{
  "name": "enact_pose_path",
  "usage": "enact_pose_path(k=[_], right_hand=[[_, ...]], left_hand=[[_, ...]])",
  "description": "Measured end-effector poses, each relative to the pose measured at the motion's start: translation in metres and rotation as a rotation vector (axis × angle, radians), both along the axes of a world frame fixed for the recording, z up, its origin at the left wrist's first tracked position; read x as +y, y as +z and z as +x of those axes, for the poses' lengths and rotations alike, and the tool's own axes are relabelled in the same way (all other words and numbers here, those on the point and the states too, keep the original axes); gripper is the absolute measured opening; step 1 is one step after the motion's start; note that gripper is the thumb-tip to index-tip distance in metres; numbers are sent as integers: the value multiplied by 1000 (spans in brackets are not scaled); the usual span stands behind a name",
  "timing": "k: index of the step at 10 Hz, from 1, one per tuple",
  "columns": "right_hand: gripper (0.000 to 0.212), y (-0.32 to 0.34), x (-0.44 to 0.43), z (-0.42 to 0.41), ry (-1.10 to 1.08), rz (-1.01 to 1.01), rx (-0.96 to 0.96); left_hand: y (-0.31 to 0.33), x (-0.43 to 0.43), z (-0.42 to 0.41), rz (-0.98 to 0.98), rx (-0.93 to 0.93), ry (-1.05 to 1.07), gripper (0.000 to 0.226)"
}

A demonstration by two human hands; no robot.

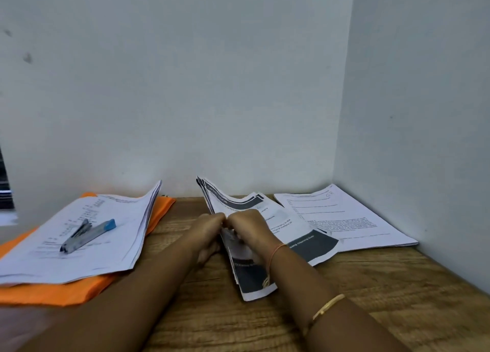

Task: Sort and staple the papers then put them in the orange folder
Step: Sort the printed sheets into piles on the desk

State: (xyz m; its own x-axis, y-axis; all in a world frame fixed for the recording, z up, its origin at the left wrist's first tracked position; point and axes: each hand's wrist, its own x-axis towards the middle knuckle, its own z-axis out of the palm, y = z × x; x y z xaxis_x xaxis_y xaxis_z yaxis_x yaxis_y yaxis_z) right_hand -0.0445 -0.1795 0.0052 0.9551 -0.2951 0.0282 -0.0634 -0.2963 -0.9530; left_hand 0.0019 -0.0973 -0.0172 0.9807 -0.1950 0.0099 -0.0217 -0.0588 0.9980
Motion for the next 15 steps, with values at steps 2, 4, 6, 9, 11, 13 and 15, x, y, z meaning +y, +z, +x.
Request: enact_pose_path(k=[2,4,6,9,11,13,15], right_hand=[[22,0,-39,2,-182,-136,-209],[71,-2,-61,7,-318,-190,-248],[43,1,-72,4,-245,89,-342],[27,10,-44,-2,-389,-326,-833],[40,7,-27,-5,-304,-391,-923],[36,7,-40,-7,-272,-243,-748],[20,-1,-43,-2,-169,-212,-543]], left_hand=[[17,17,-6,92,-230,106,12],[37,37,-9,59,-441,231,18],[49,45,-9,-175,-449,118,26],[60,47,-24,-72,-875,269,21],[62,47,-26,-30,-951,264,25],[47,44,-18,33,-824,272,41],[32,44,-11,29,-734,328,26]])
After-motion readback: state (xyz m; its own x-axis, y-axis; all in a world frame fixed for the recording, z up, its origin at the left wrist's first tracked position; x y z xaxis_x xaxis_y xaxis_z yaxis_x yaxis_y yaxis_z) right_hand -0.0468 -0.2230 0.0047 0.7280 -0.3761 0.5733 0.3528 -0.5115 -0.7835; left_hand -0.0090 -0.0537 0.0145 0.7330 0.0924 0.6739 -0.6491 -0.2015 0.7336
